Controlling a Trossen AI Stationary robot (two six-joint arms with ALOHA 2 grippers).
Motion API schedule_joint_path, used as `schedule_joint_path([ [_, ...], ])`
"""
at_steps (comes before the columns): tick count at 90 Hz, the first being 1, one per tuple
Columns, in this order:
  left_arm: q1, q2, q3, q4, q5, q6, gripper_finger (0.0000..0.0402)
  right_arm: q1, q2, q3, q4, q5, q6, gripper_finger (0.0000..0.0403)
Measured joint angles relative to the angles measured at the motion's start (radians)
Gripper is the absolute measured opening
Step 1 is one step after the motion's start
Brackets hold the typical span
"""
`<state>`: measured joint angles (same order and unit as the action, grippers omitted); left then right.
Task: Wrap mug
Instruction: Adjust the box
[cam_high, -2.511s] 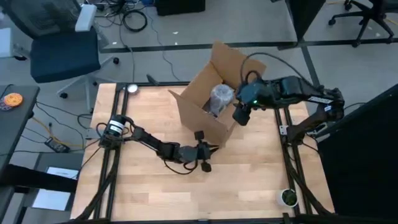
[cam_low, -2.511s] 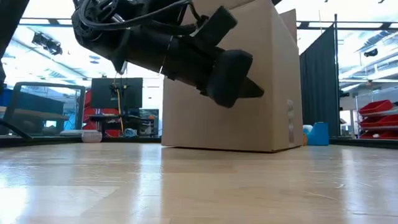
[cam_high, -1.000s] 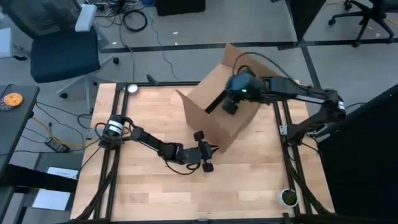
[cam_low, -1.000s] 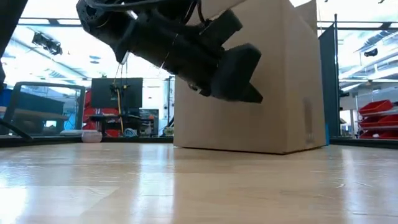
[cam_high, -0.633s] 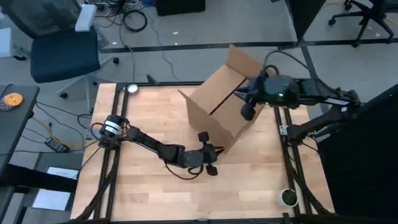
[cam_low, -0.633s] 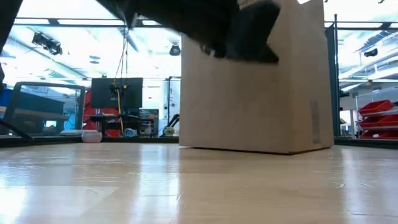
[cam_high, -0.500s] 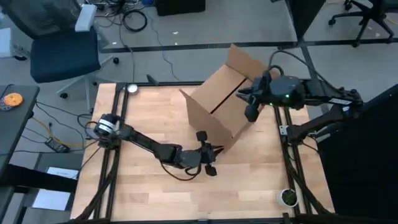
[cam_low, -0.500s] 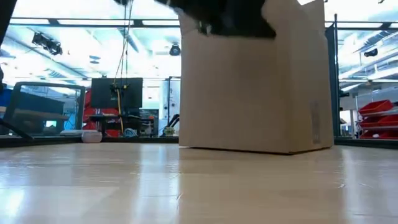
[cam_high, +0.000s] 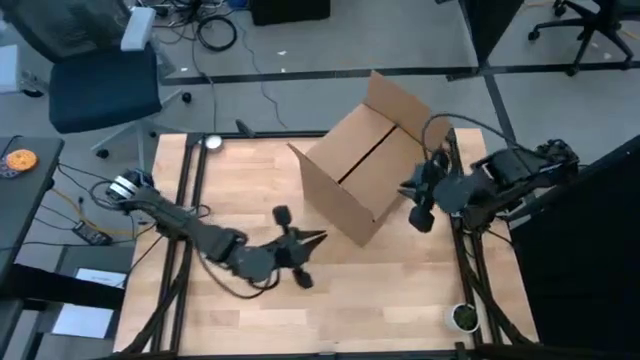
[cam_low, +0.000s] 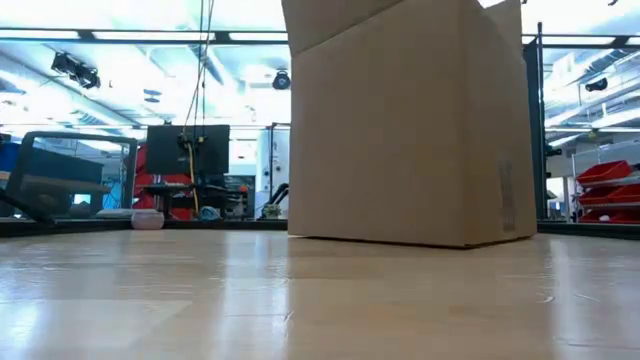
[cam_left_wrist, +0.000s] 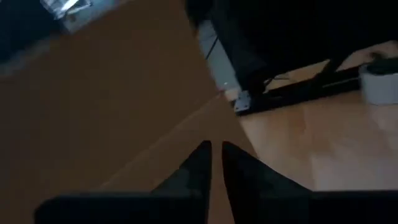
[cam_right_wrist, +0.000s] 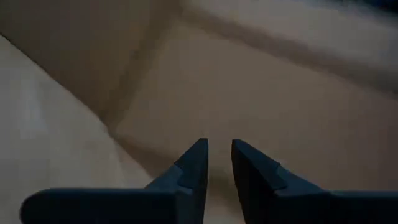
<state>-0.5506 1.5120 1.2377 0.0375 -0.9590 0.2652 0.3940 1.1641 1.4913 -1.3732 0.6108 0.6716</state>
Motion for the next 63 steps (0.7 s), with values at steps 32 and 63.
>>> schedule_joint_path([
  [32,-0.153,-0.068,0.0,-0.014,-0.157,0.084,0.0025,-0.089,-0.006,-0.361,-0.167,-0.031,0.26,0.0046],
  [63,-0.164,-0.068,0.0,-0.027,-0.278,0.151,0.0025,-0.176,0.016,-0.596,0.841,-0.125,-0.038,0.0033],
])
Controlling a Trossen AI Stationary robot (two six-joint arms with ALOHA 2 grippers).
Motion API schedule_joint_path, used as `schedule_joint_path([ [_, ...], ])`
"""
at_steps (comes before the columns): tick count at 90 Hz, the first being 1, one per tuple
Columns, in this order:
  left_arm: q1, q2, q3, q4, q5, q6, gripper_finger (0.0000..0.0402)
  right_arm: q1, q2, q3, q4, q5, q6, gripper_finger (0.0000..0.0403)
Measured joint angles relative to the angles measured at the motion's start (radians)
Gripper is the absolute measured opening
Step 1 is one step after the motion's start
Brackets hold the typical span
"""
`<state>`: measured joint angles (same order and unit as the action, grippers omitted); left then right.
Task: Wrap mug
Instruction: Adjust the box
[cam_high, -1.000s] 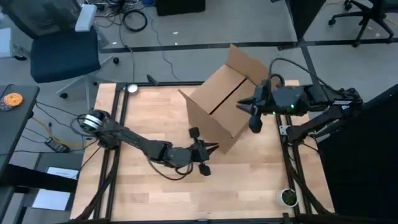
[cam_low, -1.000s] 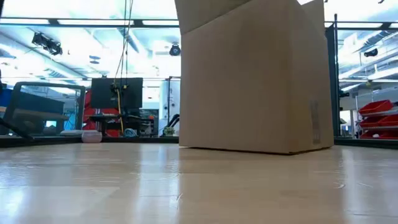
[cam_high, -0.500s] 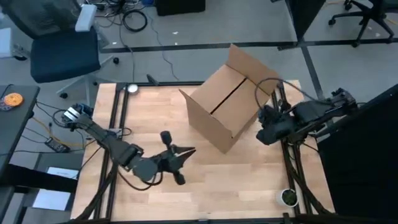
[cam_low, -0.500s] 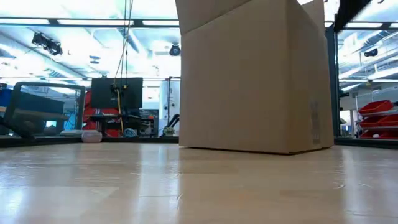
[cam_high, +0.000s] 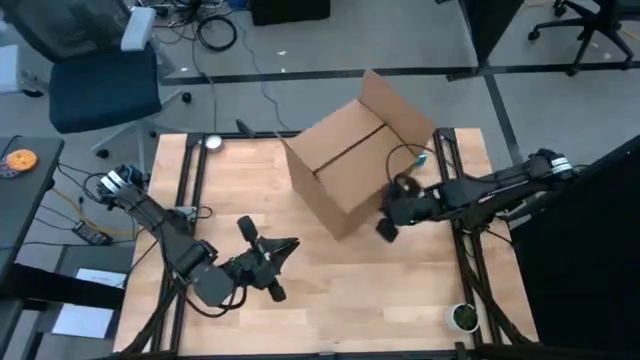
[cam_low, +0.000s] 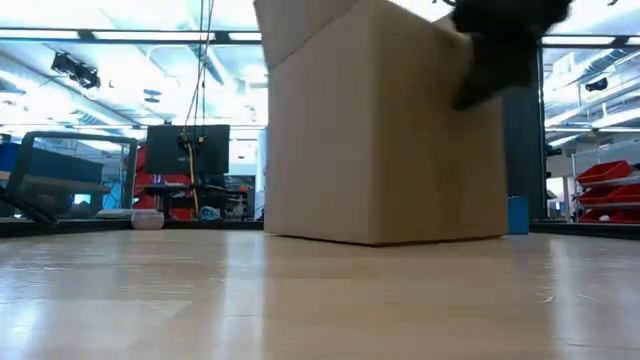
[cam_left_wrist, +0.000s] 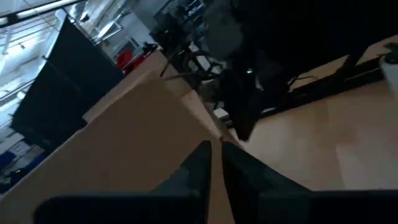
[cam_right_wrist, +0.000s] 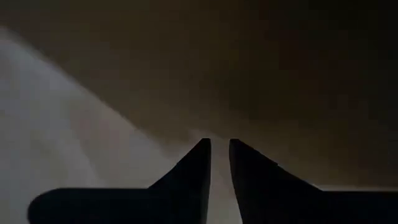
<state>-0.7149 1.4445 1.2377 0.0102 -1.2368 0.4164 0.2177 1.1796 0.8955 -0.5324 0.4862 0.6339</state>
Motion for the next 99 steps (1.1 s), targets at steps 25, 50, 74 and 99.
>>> schedule_joint_path([
  [25,0.001,0.0,0.0,-0.047,-0.028,-0.053,0.0025,-0.108,0.25,-0.055,0.587,-0.012,-0.164,0.0019],
  [50,0.008,0.0,0.0,-0.136,-0.025,-0.207,0.0025,-0.169,0.536,-0.023,1.015,-0.085,-0.213,0.0004],
  [74,0.016,0.0,-0.042,-0.846,0.194,-1.114,0.0025,-0.115,0.409,-0.008,1.006,-0.082,-0.351,0.0],
  [99,0.119,0.002,-0.206,-0.746,0.394,-1.376,0.0025,-0.012,0.231,-0.007,0.915,-0.055,-0.434,0.0],
])
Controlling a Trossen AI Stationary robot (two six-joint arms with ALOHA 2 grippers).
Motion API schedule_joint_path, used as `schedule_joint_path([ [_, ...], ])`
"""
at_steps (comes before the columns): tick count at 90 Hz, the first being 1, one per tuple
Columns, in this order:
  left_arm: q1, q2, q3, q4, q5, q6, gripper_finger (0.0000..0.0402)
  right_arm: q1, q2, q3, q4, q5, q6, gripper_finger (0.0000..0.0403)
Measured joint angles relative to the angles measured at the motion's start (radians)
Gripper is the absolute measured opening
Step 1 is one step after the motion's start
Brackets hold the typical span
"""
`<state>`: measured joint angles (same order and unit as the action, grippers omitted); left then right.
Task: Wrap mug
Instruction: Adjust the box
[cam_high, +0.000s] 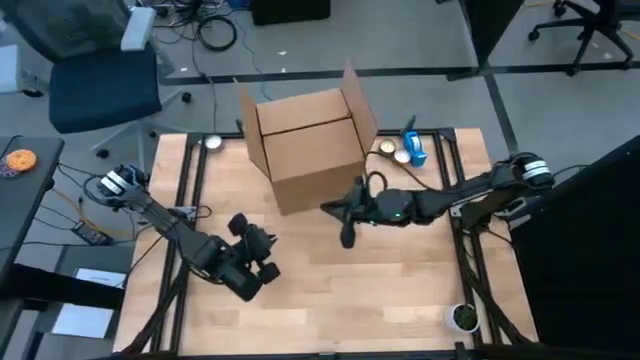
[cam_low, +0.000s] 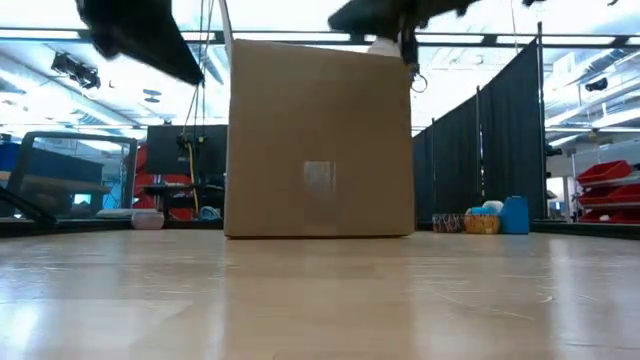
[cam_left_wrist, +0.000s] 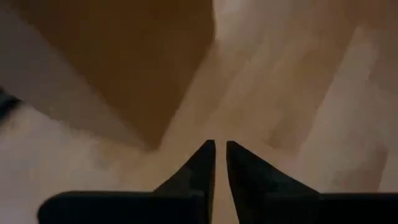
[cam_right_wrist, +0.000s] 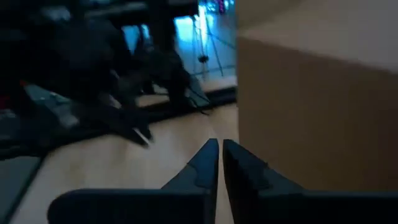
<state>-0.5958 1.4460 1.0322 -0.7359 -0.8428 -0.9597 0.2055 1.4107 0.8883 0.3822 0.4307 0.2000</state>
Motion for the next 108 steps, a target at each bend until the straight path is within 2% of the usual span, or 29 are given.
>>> schedule_joint_path([
  [12,0.096,0.0,-0.074,0.201,0.111,0.151,0.0025,0.052,-0.008,0.0,-0.005,0.054,-0.02,0.0],
  [20,0.165,0.0,-0.103,0.263,0.156,0.212,0.0025,0.075,0.003,0.0,-0.028,0.075,-0.022,0.0],
  [28,0.233,0.0,-0.117,0.275,0.157,0.221,0.0025,0.082,0.012,-0.001,-0.061,0.076,-0.021,0.0],
  [51,0.365,0.0,-0.154,0.244,0.103,0.256,0.0025,0.093,0.003,0.0,-0.114,0.081,0.008,0.0],
  [64,0.416,0.0,-0.154,0.207,0.045,0.288,0.0025,0.103,0.001,0.0,-0.193,0.143,0.018,0.0],
  [79,0.473,-0.001,-0.154,0.29,-0.015,0.392,0.0025,0.107,0.001,0.0,-0.22,0.171,0.047,0.0],
  [84,0.483,-0.001,-0.153,0.329,0.02,0.442,0.0025,0.107,0.001,0.0,-0.219,0.171,0.051,0.0],
  [95,0.475,-0.001,-0.125,0.401,0.164,0.585,0.0025,0.108,0.0,0.004,-0.222,0.171,0.052,0.0],
  [108,0.433,-0.008,-0.015,0.312,0.229,0.67,0.0025,0.123,-0.041,0.025,-0.274,0.169,0.037,0.0],
])
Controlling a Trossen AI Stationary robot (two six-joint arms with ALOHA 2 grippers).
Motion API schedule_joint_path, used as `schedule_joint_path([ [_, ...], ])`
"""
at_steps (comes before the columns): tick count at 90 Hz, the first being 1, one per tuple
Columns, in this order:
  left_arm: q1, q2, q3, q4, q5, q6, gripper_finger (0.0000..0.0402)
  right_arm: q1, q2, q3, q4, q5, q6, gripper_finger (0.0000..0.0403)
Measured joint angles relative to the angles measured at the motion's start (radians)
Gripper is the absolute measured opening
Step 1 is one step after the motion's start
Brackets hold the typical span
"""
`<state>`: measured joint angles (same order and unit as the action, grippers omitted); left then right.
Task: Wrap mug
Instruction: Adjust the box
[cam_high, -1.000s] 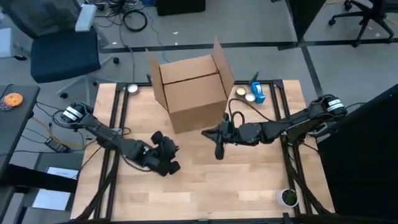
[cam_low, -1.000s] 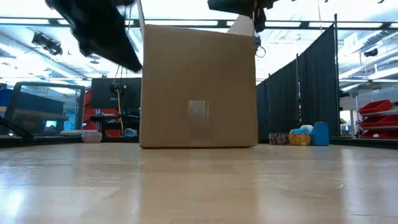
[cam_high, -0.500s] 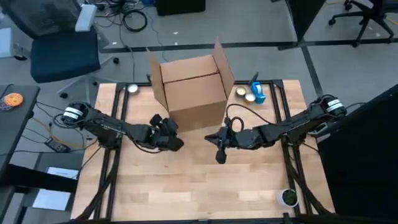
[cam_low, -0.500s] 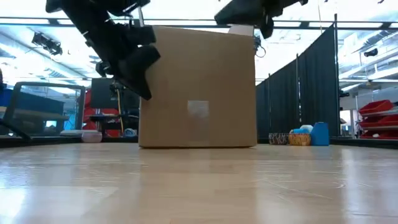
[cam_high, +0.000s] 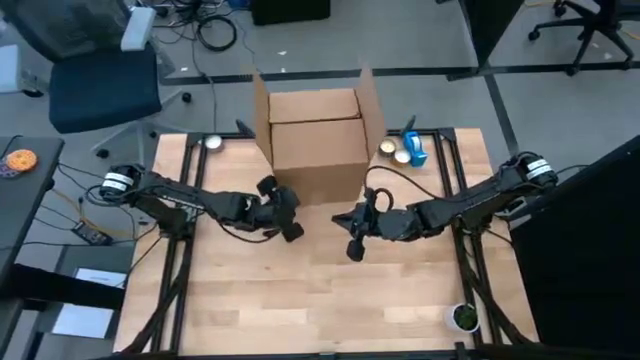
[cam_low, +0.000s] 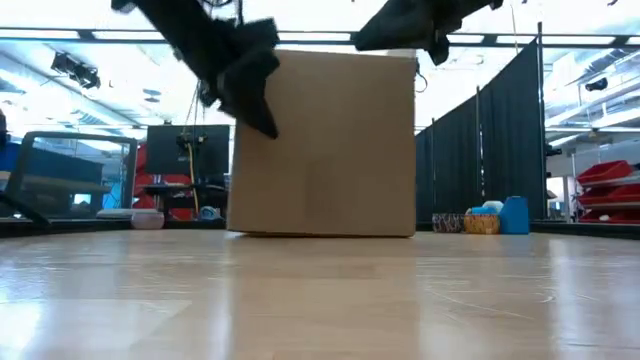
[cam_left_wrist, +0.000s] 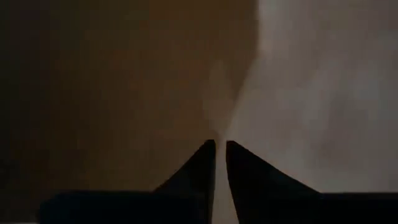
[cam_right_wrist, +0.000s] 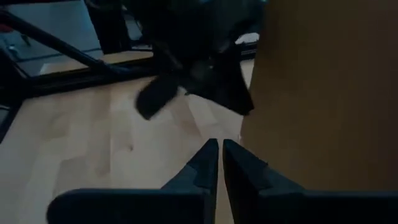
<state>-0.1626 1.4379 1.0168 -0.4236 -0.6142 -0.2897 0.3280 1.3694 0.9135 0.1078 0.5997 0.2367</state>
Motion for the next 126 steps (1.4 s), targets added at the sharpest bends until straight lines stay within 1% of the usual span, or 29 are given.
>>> schedule_joint_path([
  [9,-0.036,-0.024,0.12,-0.111,0.01,0.079,0.0025,0.033,-0.092,0.005,-0.048,-0.001,-0.002,0.0],
  [14,-0.052,-0.034,0.19,-0.201,0.009,0.102,0.0025,0.057,-0.151,0.006,-0.084,-0.001,-0.001,0.0],
  [28,-0.095,-0.052,0.353,-0.398,-0.023,0.083,0.0025,0.142,-0.327,0.006,-0.278,-0.001,0.024,0.0],
  [33,-0.108,-0.058,0.381,-0.414,-0.044,0.064,0.0025,0.176,-0.379,0.006,-0.372,-0.001,0.072,0.0],
  [38,-0.124,-0.068,0.386,-0.422,-0.064,0.042,0.0025,0.203,-0.419,0.006,-0.447,0.0,0.14,0.0],
  [46,-0.134,-0.067,0.385,-0.454,-0.11,0.001,0.0025,0.246,-0.458,-0.007,-0.515,0.005,0.245,0.0],
  [53,-0.132,-0.066,0.383,-0.527,-0.176,-0.046,0.0025,0.274,-0.466,-0.031,-0.517,0.003,0.279,0.0001],
  [59,-0.113,-0.067,0.38,-0.548,-0.224,-0.08,0.0025,0.287,-0.46,-0.043,-0.517,0.0,0.283,0.0001],
  [78,-0.013,-0.066,0.374,-0.577,-0.236,-0.088,0.0025,0.273,-0.421,-0.046,-0.479,0.002,0.251,0.0002],
  [93,0.056,-0.066,0.374,-0.588,-0.329,-0.085,0.0025,0.245,-0.407,-0.046,-0.442,0.002,0.224,0.0001],
  [98,0.069,-0.066,0.374,-0.585,-0.325,-0.092,0.0025,0.238,-0.407,-0.046,-0.439,0.003,0.226,0.0001],
  [108,0.068,-0.066,0.374,-0.573,-0.241,-0.105,0.0025,0.238,-0.407,-0.046,-0.44,0.002,0.233,0.0002],
  [117,0.034,-0.067,0.375,-0.572,-0.189,-0.11,0.0025,0.241,-0.407,-0.046,-0.441,0.002,0.232,0.0001],
  [126,-0.013,-0.067,0.377,-0.585,-0.178,-0.11,0.0025,0.244,-0.407,-0.046,-0.447,0.002,0.218,0.0001],
])
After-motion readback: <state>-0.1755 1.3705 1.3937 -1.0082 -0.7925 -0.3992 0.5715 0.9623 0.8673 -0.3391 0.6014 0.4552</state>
